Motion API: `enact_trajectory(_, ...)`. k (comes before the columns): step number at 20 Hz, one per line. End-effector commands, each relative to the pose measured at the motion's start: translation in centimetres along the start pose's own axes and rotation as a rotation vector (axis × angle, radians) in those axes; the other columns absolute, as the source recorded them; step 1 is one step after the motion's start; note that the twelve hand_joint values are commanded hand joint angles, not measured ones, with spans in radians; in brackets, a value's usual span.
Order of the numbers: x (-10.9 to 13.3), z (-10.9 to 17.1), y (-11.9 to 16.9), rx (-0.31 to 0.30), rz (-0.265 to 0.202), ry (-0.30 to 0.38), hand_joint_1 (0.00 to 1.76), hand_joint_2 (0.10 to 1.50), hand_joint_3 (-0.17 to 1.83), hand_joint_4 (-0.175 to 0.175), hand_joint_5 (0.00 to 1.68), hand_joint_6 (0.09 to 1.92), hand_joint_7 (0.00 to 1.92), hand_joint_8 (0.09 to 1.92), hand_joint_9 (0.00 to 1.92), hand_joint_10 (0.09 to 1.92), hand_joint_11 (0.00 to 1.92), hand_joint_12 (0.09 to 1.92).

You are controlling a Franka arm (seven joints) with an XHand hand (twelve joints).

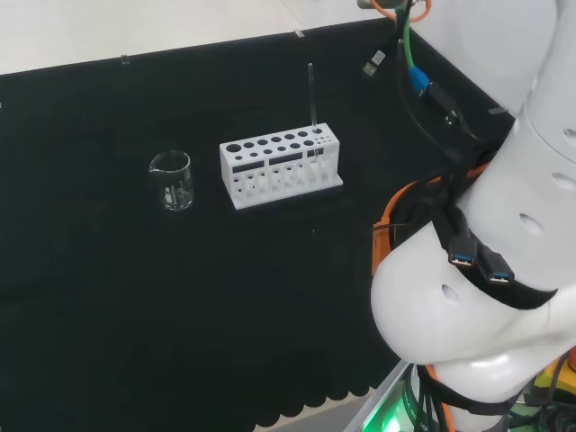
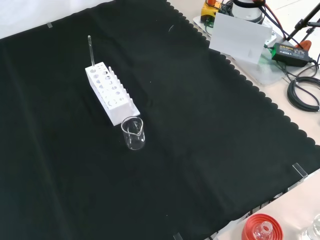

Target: Take the glass rod from the white test tube rack.

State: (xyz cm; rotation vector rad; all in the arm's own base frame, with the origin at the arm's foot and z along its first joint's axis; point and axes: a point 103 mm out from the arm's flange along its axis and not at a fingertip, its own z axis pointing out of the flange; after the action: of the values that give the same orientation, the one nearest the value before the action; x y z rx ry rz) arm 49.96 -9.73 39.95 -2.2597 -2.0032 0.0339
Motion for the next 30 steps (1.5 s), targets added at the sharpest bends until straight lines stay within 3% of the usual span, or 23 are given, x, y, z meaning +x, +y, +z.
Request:
enact_trajectory(1,-1.6,2.0,2.4,-0.004,-0.037,0.007,0.62,0.89,0.45,-0.092,0.34,0.7,0.55,0.85,0.79,0.79,0.67,1.3)
enact_trajectory(15,-0.6,7.3,3.2,0.076,-0.078,0.021,0.62,0.88,0.47,-0.119,0.36,0.72,0.7,0.87,0.87,0.77,0.75,1.27)
enact_trajectory(30,2.7,8.0,2.2,0.101,-0.154,-0.006,0.62,0.89,0.48,-0.135,0.39,0.78,0.79,0.86,0.95,0.76,0.81,1.26)
